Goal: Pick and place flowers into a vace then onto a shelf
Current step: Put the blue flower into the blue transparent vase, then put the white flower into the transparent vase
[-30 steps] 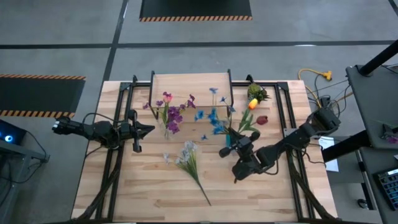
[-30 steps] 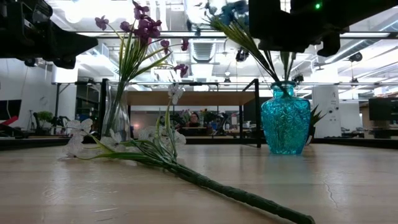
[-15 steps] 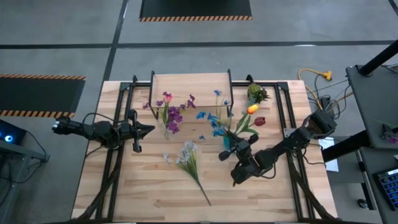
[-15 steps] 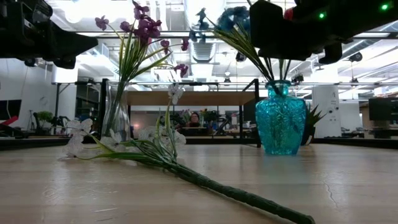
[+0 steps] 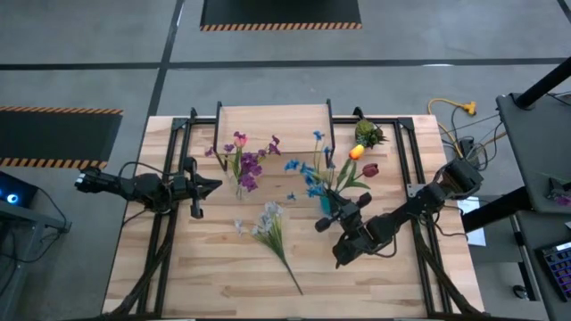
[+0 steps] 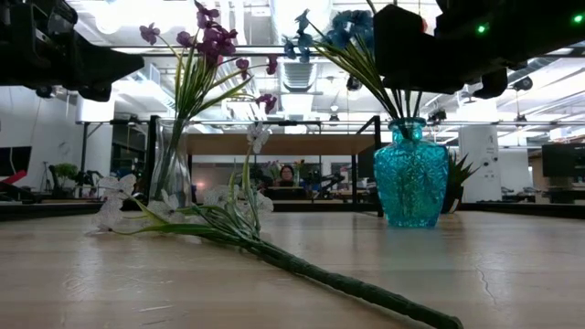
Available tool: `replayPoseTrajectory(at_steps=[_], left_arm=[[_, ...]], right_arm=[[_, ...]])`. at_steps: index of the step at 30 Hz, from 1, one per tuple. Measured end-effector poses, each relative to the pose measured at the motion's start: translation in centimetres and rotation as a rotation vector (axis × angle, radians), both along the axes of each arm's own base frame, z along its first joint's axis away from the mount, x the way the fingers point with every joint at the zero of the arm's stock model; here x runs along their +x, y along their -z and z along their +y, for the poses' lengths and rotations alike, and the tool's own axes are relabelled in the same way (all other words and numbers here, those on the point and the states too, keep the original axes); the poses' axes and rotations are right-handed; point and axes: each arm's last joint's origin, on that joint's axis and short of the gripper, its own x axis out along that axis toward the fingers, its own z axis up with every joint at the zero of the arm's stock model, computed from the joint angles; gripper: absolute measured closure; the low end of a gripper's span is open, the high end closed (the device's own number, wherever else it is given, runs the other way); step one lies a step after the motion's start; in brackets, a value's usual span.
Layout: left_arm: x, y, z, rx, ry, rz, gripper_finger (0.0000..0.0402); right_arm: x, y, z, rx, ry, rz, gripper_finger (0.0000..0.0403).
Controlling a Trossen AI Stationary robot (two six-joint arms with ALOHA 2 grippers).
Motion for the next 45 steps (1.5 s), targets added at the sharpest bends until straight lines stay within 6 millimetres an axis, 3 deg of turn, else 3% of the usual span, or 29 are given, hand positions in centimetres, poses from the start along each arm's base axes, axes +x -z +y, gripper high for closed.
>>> replayPoseTrajectory(at_steps=[7,18,24,32,45], left_arm=[[0.0,0.0,0.0,0.0,0.0,0.0,0.0402],[0.0,0.0,0.0,0.0,0.0,0.0,0.0402],[0.0,0.0,0.0,0.0,0.0,0.001,0.0402],[0.0,0.0,0.0,0.0,-0.001,0.001,0.0402],[0.0,0.0,0.0,0.0,0.0,0.001,0.0402]], right_arm=[[0.0,-0.1,0.1,0.002,-0.011,0.012,0.0374],[0.5,-1.3,0.7,-0.01,-0.035,0.066,0.0242],[-0.1,-2.5,1.4,-0.017,-0.07,0.075,0.0196],[-1.7,-4.8,2.8,-0.037,-0.141,0.096,0.017],[-3.9,-6.4,6.4,-0.029,-0.298,0.093,0.0167]])
